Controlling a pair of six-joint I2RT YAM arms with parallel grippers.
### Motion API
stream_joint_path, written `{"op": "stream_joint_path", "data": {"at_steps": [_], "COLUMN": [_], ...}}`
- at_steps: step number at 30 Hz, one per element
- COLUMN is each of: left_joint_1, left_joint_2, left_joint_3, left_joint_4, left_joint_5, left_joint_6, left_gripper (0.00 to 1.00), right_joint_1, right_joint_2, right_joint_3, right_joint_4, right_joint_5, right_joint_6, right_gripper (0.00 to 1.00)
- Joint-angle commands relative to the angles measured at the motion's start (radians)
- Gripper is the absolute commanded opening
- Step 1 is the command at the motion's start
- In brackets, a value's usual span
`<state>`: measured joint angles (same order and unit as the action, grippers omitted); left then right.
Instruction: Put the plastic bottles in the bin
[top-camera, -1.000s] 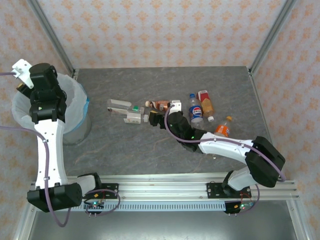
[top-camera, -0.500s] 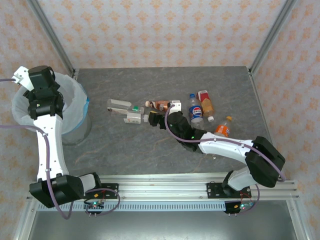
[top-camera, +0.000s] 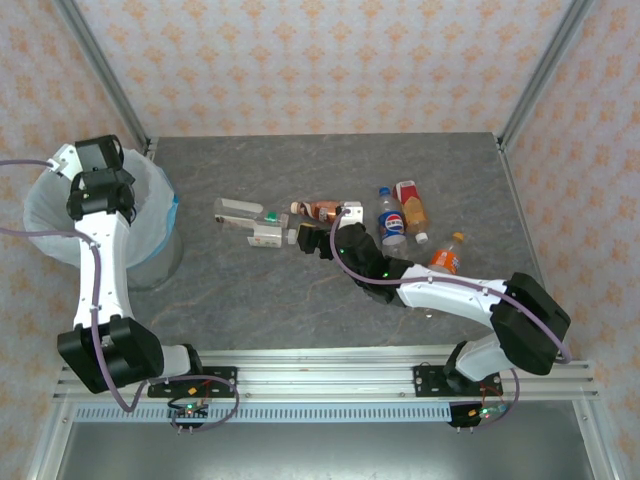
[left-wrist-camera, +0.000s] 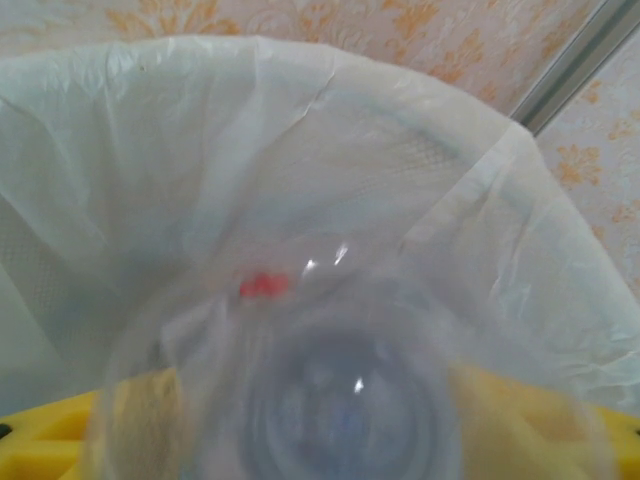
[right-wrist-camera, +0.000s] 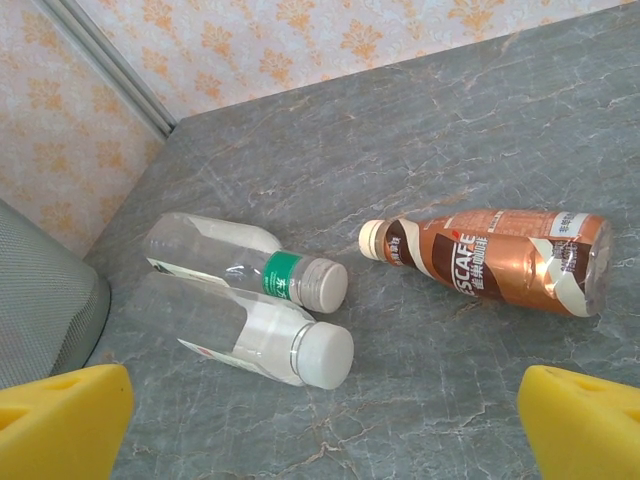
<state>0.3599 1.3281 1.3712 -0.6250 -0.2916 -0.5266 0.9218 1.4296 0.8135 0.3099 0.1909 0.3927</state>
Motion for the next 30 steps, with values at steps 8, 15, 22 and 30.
{"op": "stream_joint_path", "data": {"at_steps": [8,15,22,30], "left_joint_1": [0.002,0.003,0.001,-0.042], "left_joint_2": [0.019,-0.028,-0.083,-0.176], "left_joint_3": [0.009,-0.009,-0.002,-0.004], "left_joint_4": [-0.126,-0.111,-0.075,-0.033], "left_joint_5": [-0.106,-0.063,0.083,0.191], "left_joint_6": [-0.111,-0.123,-0.113,-0.091], "left_gripper": [0.87,1.00,1.00,1.00], "right_joint_1": [-0.003,-0.006,-0.008,-0.012], "right_joint_2": [-0.037,-0.061,-0.066,-0.061], "right_joint_3": [-0.032,-0.038,-0.052,-0.056], "right_joint_4": [-0.019,-0.069,-0.060,-0.069], "right_joint_5": [0.033,0.044,0.063,0.076], "right_joint_6": [0.018,0.005,0.037,0.036], "right_gripper": [0.99,0.99,0.99,0.99]}}
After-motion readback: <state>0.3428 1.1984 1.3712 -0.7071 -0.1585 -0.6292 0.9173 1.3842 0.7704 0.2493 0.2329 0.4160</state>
